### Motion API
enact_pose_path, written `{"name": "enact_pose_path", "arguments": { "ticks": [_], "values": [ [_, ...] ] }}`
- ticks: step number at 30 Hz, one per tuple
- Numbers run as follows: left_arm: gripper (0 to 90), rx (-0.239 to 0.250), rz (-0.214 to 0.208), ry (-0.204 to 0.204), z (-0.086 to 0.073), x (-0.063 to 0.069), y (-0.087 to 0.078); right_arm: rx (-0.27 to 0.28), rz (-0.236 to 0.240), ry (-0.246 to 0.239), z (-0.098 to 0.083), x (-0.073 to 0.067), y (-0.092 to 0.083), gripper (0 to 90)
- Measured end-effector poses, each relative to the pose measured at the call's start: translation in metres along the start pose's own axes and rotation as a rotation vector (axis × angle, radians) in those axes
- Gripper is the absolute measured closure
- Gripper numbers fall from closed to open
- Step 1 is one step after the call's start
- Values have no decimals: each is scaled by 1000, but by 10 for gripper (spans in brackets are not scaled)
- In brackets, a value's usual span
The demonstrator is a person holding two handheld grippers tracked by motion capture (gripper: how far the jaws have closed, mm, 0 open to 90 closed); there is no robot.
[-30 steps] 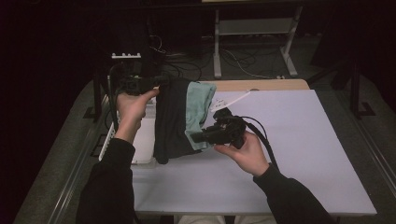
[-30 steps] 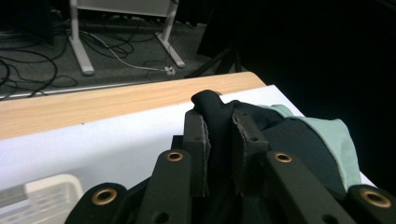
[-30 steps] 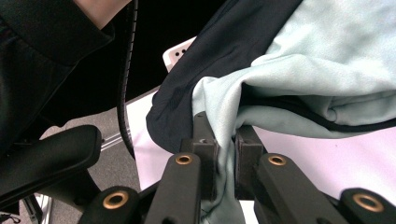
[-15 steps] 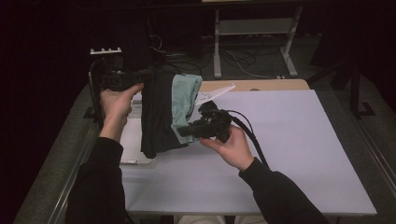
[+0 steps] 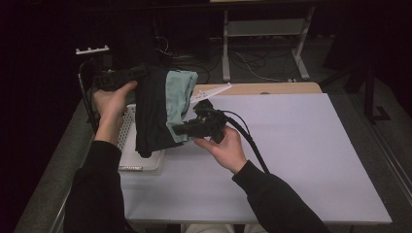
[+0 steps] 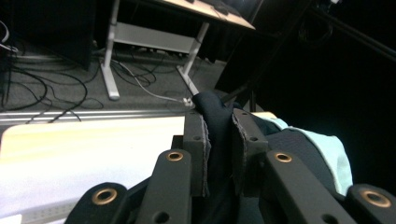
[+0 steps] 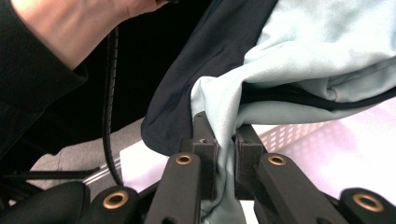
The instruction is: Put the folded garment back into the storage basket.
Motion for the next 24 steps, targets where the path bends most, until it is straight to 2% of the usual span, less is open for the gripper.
{"name": "enact_pose_path", "arguments": {
  "ticks": [8,11,17,24],
  "values": [
    [768,39,34,15,5,-13,-8,27,-7,11,8,0,13,817],
    [769,24,63,42,3,-18,-10,33,-7,18,9,1,19,817],
    [771,24,78,95,1,-24,-11,45,9,24,5,1,35,817],
    [772,26,110,92,-3,-38,-18,47,19,42,5,3,55,817]
  ]
}}
Point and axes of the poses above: each handheld gripper's, and its own axes: y roughly forward along the jaws, z roughly out of its top, x roughly to its right, the point moved 8 cm from there along y, roughly forward along the jaws, and after that the axes turned 7 degrees about y, right-handed, at the moved point
